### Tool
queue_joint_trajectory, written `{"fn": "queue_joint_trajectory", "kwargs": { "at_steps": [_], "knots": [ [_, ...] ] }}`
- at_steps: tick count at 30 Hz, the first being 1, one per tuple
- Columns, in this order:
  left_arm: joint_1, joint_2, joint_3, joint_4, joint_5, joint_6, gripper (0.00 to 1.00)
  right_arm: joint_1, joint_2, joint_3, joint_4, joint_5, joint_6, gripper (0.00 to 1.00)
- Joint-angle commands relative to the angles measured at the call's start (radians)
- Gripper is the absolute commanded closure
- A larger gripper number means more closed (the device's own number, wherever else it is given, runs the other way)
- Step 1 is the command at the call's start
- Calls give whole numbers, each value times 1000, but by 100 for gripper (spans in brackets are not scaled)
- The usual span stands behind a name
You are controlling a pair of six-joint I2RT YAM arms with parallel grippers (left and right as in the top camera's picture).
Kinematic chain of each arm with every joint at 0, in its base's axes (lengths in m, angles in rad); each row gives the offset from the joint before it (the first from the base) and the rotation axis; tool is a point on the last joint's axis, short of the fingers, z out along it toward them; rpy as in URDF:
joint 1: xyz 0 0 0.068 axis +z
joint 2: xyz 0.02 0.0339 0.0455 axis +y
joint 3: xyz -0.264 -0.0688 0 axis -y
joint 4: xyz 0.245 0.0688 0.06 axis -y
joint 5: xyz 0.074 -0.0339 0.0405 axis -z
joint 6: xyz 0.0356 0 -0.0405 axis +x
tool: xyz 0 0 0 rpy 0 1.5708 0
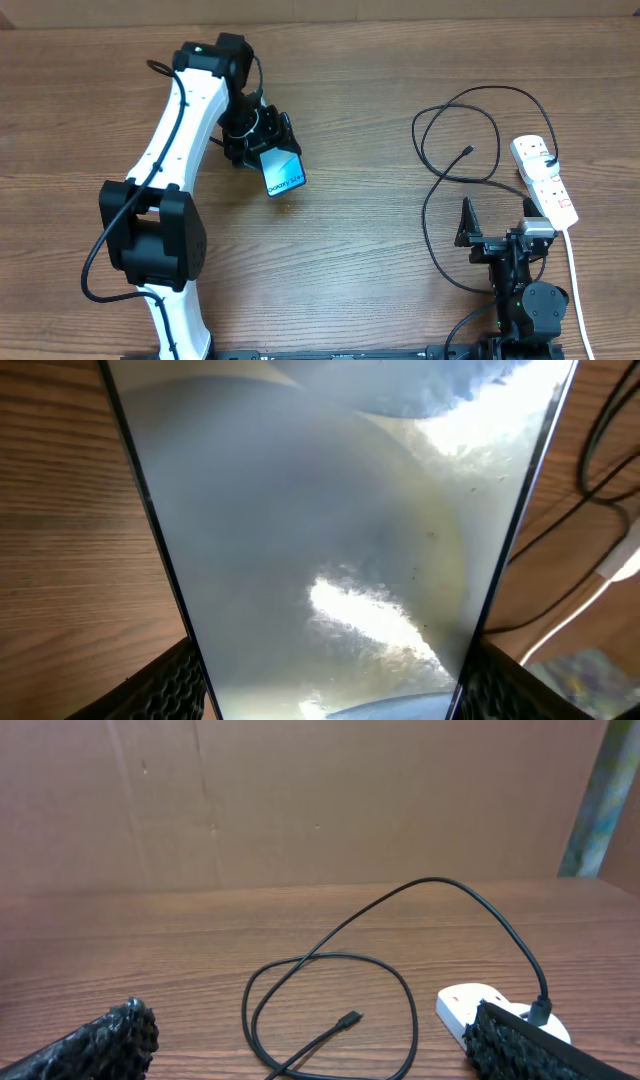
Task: Plug charger to phone and switch on socket
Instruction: 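Lift the smartphone with the left gripper and tilt it upright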
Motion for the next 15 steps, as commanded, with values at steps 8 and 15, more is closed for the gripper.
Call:
{"fn": "queue_joint_trajectory", "kwargs": {
  "at_steps": [8,15],
  "knots": [
    [19,5,29,-15,117,75,41,-5,-12,-11,6,9,-5,0],
    [34,5,29,-76,182,143,40,-5,-12,-11,6,9,-5,0]
  ]
}}
